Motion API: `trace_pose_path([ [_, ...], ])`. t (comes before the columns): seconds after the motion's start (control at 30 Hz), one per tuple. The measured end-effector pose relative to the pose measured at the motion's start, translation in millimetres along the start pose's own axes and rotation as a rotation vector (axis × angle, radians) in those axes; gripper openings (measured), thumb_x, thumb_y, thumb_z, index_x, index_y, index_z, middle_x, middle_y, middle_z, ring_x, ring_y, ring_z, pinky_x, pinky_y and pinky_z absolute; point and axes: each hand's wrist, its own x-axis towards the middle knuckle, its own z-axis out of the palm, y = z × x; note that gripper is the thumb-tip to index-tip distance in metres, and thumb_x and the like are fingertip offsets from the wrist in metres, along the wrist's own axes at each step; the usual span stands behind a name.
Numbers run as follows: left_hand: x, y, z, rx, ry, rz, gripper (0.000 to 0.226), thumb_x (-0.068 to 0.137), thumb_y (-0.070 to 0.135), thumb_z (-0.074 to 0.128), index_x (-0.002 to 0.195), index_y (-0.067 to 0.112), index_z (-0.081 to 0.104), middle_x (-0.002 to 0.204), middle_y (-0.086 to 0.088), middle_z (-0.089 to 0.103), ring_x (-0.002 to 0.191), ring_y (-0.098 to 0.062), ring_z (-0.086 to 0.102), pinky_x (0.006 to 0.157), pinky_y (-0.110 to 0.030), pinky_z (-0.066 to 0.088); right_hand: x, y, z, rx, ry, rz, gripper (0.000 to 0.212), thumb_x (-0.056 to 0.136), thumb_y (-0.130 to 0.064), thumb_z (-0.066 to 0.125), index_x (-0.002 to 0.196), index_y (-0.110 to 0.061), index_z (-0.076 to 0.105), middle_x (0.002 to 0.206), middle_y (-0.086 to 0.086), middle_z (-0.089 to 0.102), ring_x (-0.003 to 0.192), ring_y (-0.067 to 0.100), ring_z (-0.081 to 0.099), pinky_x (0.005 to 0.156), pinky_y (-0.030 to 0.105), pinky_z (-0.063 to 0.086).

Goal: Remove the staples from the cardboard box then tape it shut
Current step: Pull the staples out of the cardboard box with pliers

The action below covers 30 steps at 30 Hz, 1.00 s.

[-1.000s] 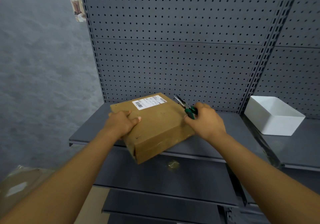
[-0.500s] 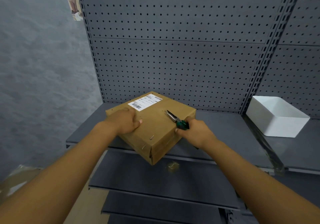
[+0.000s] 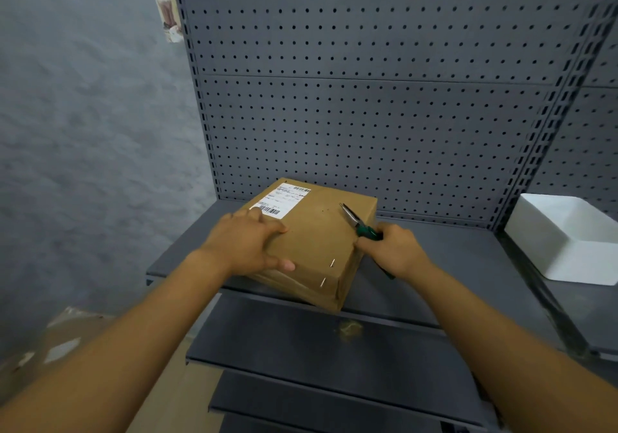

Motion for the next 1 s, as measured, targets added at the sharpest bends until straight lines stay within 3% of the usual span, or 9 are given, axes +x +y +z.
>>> trace_pose_path([
  [0.1,-2.0,11.4,4.7,-0.033,0.056,-0.008,0.097,0.055,0.096,0.029,0.135,0.043,0.04,0.133,-0.002,0.042,0.126,-0.024,0.038,0.106,-0.043,0.03,-2.2,-1.5,-6.2,0.03,-0.044,-0.019,0.023,0.088,-0.031,0.063,0.073,-0.017,0.05,0.07,-0.004,0.052,0.063,0.005,0.047,0.05,0.02,0.032],
  [0.17,-2.0,14.9,11.0,-0.117,0.073,0.011,0.103,0.052,0.097,0.022,0.134,0.037,0.041,0.14,0.0,0.038,0.13,-0.023,0.036,0.107,-0.042,0.032,-3.3,0.2,-9.4,0.064,-0.062,-0.014,0.024,0.089,-0.03,0.062,0.072,-0.02,0.048,0.071,-0.005,0.051,0.064,0.005,0.047,0.051,0.02,0.032],
  [0.27,-0.8,22.5,19.7,-0.144,0.083,0.053,0.091,0.064,0.092,0.02,0.122,0.026,0.042,0.137,0.0,0.045,0.119,-0.02,0.045,0.098,-0.038,0.04,-4.8,4.2,-11.7,0.094,-0.095,0.009,0.022,0.087,-0.03,0.064,0.08,-0.012,0.055,0.073,-0.001,0.054,0.069,0.012,0.051,0.057,0.023,0.039],
  [0.37,-2.1,34.5,19.2,-0.023,0.119,0.023,0.08,0.07,0.087,0.018,0.114,0.025,0.041,0.127,-0.002,0.052,0.111,-0.022,0.05,0.092,-0.039,0.042,-5.7,6.2,-10.8,0.118,-0.11,0.024,0.03,0.086,-0.032,0.065,0.092,-0.002,0.061,0.081,0.006,0.061,0.079,0.021,0.06,0.075,0.036,0.051],
  [0.47,-4.4,50.9,12.0,0.059,0.124,-0.025,0.079,0.074,0.085,0.021,0.116,0.022,0.041,0.122,-0.006,0.053,0.11,-0.025,0.05,0.09,-0.038,0.042,-7.9,6.4,-15.1,0.196,-0.067,0.052,0.044,0.085,-0.036,0.065,0.1,0.005,0.063,0.101,0.02,0.067,0.091,0.031,0.063,0.091,0.048,0.051],
  [0.53,-4.1,61.3,7.1,0.101,0.128,-0.059,0.078,0.077,0.084,0.023,0.118,0.021,0.042,0.12,-0.009,0.053,0.109,-0.027,0.05,0.088,-0.038,0.042,-10.0,7.3,-20.7,0.199,-0.051,0.057,0.044,0.085,-0.037,0.064,0.098,0.005,0.064,0.1,0.02,0.068,0.088,0.03,0.063,0.088,0.046,0.051],
  [0.7,0.4,71.6,-1.4,0.141,0.051,-0.069,0.083,0.075,0.086,0.019,0.136,0.032,0.036,0.128,-0.012,0.047,0.115,-0.031,0.047,0.093,-0.041,0.042,-22.2,11.5,-37.2,0.093,-0.014,0.014,0.032,0.086,-0.042,0.064,0.079,-0.011,0.058,0.072,0.001,0.056,0.065,0.013,0.051,0.057,0.025,0.038],
  [0.9,5.8,67.2,-10.8,-0.197,-0.058,-0.022,0.082,0.078,0.076,0.047,0.144,0.028,0.034,0.152,-0.003,0.027,0.137,-0.026,0.028,0.109,-0.04,0.029,-38.8,15.5,-53.7,-0.039,0.003,-0.022,0.033,0.081,-0.042,0.069,0.088,-0.012,0.057,0.077,-0.002,0.055,0.068,0.008,0.05,0.056,0.023,0.037],
  [1.0,6.4,69.5,-9.5,-0.203,-0.087,-0.011,0.083,0.08,0.074,0.045,0.145,0.025,0.03,0.153,-0.001,0.029,0.136,-0.024,0.033,0.109,-0.04,0.032,-47.3,19.1,-62.5,-0.092,-0.023,-0.043,0.031,0.079,-0.038,0.071,0.087,-0.01,0.059,0.076,0.0,0.057,0.069,0.012,0.052,0.059,0.025,0.039],
])
